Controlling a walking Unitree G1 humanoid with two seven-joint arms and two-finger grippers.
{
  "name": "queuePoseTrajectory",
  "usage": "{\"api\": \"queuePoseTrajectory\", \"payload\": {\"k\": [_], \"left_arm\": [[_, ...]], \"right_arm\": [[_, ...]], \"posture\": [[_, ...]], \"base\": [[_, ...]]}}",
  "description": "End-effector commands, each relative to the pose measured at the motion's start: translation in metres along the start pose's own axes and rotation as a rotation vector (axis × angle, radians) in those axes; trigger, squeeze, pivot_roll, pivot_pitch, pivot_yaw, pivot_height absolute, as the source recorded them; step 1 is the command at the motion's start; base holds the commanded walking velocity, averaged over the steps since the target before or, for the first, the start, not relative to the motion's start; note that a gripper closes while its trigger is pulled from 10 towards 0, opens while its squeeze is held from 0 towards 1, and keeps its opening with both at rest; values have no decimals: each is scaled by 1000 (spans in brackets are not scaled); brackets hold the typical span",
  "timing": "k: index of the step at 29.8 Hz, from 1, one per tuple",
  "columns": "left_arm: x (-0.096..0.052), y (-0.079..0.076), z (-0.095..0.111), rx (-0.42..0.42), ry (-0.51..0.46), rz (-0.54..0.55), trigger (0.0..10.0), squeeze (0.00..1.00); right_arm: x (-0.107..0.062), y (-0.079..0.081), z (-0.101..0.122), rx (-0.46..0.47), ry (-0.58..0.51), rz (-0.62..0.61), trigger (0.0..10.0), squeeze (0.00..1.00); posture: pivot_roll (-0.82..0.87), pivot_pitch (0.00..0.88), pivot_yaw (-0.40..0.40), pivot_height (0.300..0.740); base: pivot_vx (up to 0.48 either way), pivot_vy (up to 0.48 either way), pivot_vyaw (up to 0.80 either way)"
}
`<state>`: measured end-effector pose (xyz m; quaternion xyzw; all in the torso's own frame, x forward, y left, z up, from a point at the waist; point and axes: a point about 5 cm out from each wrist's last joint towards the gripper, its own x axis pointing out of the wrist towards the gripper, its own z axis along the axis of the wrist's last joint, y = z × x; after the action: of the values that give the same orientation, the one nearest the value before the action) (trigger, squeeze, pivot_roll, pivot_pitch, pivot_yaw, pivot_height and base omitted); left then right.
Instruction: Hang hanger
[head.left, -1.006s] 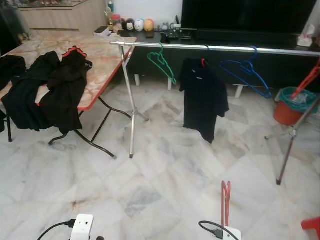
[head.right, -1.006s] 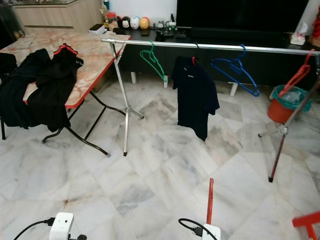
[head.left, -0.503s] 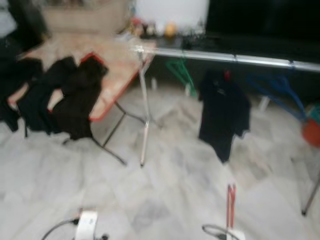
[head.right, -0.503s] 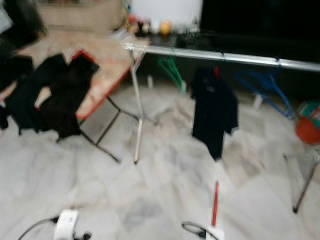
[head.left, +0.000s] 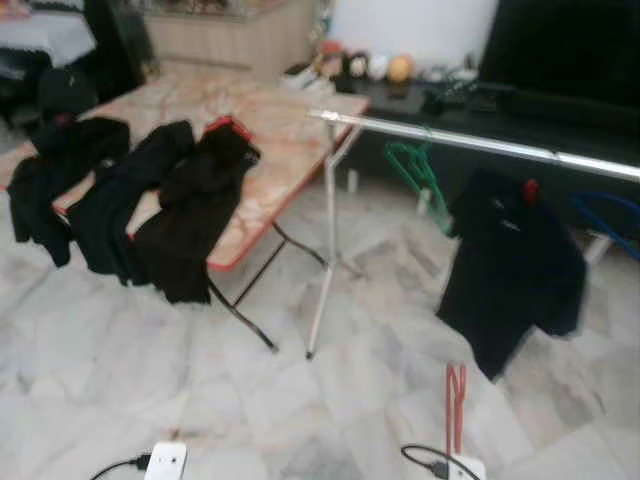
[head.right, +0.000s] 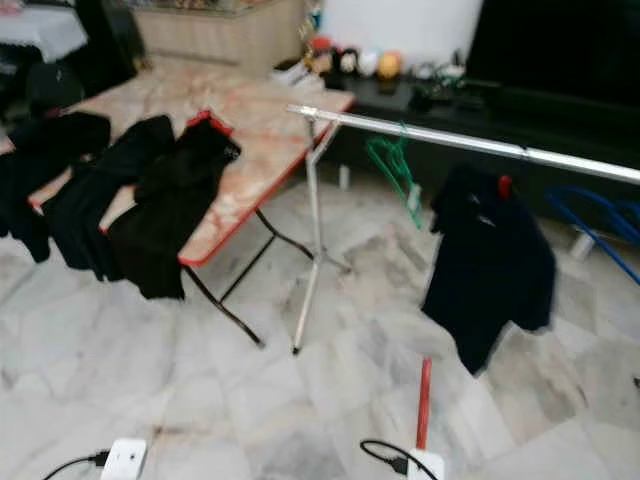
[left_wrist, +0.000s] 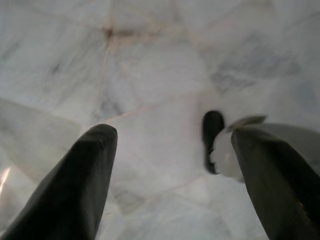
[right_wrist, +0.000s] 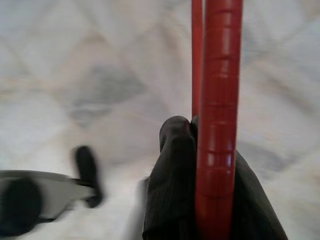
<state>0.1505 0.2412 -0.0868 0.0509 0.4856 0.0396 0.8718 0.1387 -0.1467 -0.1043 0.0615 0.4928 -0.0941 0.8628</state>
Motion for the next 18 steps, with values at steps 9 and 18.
{"api": "queuePoseTrajectory", "payload": {"k": [9,18], "left_arm": [[2,-8,7,13,-19,-20,10000,0],[3,-12,11,18,-27,-33,10000,0]], "right_arm": [[-1,-12,-5,46,7,-51,10000,0],[-1,-13,-5,45,10,-67,10000,0]], "posture": [[12,0,23,740],[11,0,21,740]], "base": [[350,0,-267],[345,0,-771]]}}
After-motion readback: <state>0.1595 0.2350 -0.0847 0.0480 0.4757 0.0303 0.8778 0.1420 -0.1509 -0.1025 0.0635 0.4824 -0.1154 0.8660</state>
